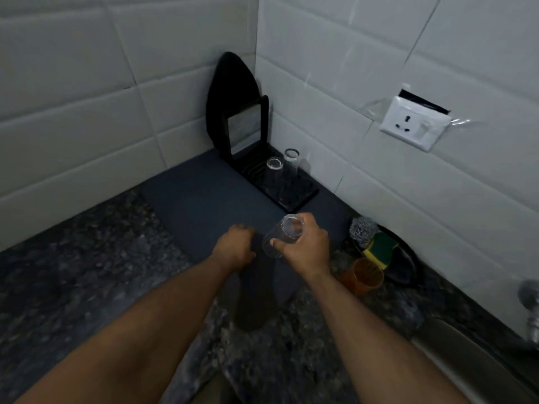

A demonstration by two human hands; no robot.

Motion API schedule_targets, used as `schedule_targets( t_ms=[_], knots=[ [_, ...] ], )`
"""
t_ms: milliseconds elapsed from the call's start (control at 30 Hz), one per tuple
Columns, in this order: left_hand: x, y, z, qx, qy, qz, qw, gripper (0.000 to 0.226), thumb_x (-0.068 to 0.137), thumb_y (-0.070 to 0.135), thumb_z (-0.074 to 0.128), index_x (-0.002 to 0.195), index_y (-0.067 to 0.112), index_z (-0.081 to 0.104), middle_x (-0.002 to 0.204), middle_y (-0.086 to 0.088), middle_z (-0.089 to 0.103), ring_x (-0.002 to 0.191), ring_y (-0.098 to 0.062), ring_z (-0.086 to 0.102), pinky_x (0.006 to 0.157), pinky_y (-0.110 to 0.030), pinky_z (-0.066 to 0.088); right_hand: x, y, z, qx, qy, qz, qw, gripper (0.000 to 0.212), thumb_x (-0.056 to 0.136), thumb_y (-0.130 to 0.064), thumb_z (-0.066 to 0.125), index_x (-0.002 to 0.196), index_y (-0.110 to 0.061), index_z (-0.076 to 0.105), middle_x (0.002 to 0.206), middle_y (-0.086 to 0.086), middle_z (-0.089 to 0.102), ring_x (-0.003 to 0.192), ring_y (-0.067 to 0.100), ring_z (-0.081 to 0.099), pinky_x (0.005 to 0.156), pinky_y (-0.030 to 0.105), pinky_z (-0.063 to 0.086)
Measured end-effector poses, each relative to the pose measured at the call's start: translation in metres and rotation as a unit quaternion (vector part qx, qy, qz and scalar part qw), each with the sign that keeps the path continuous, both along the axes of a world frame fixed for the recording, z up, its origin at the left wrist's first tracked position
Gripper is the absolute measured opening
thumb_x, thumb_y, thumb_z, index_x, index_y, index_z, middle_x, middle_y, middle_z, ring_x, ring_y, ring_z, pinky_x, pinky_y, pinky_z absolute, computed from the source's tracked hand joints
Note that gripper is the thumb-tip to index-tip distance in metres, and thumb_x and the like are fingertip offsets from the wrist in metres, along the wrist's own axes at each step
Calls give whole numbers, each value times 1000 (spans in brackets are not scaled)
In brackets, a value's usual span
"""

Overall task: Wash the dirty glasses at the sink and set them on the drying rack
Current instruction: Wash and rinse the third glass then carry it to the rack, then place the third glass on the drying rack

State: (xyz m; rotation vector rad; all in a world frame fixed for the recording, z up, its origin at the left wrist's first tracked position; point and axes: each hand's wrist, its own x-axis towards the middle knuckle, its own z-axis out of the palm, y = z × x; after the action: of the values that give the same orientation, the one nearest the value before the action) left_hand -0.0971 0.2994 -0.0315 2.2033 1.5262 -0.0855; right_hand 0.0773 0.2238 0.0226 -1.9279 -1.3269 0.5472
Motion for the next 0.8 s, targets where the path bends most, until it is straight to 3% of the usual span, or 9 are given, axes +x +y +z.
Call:
schedule_targets(
  t_ms=[167,267,367,500,567,667,733,800],
  knots=[
    [8,72,-13,19,44,2,999,82,86,33,77,153,12,36,164,-18,28,151,-36,28,116,-51,38,5,73,-5,14,-8,-16,1000,61,59,-35,98,110,-27,64,83,-19,61,78,7,65,70,20,52],
    [9,100,-22,-4,60,15,998,97,82,41,82,158,14,27,167,-17,22,154,-37,20,118,-54,36,9,106,-10,23,-9,-26,999,61,59,-34,99,108,-25,63,80,-21,61,76,7,65,70,21,53],
    [13,112,-31,-71,79,22,994,115,79,51,83,164,20,13,169,-19,10,156,-44,7,118,-63,29,17,129,-17,27,-12,-45,999,64,56,-37,99,108,-25,64,87,-11,71,81,11,70,75,29,60],
    [28,117,-27,-112,99,21,989,119,79,47,85,165,31,4,169,-27,-3,154,-53,-2,116,-73,24,26,145,-21,24,-17,-61,998,63,56,-36,98,108,-27,63,89,-11,72,83,12,71,78,31,61],
    [37,119,-23,-128,112,31,985,121,75,55,85,164,35,6,168,-30,-5,153,-55,-2,115,-74,23,32,152,-20,25,-14,-62,998,61,57,-33,98,105,-31,61,86,-17,69,81,9,70,78,29,60],
    [54,121,-20,-131,126,60,982,112,74,65,79,162,27,21,166,-34,3,151,-57,6,115,-70,26,43,165,-20,23,-14,-76,997,62,59,-33,98,110,-28,61,88,-15,70,82,9,70,77,30,61],
    [64,117,-13,-89,145,44,984,90,80,61,76,152,19,42,161,-31,27,147,-51,29,113,-62,38,51,172,-19,27,-17,-87,996,63,59,-32,98,110,-25,62,88,-12,70,80,11,71,74,30,60],
    [77,113,-8,-16,125,0,992,58,86,51,73,131,18,61,138,-16,58,127,-37,57,101,-47,51,61,178,-18,33,-29,-94,995,63,59,-30,98,111,-23,62,87,-12,69,79,13,69,70,26,56]
  ],
)
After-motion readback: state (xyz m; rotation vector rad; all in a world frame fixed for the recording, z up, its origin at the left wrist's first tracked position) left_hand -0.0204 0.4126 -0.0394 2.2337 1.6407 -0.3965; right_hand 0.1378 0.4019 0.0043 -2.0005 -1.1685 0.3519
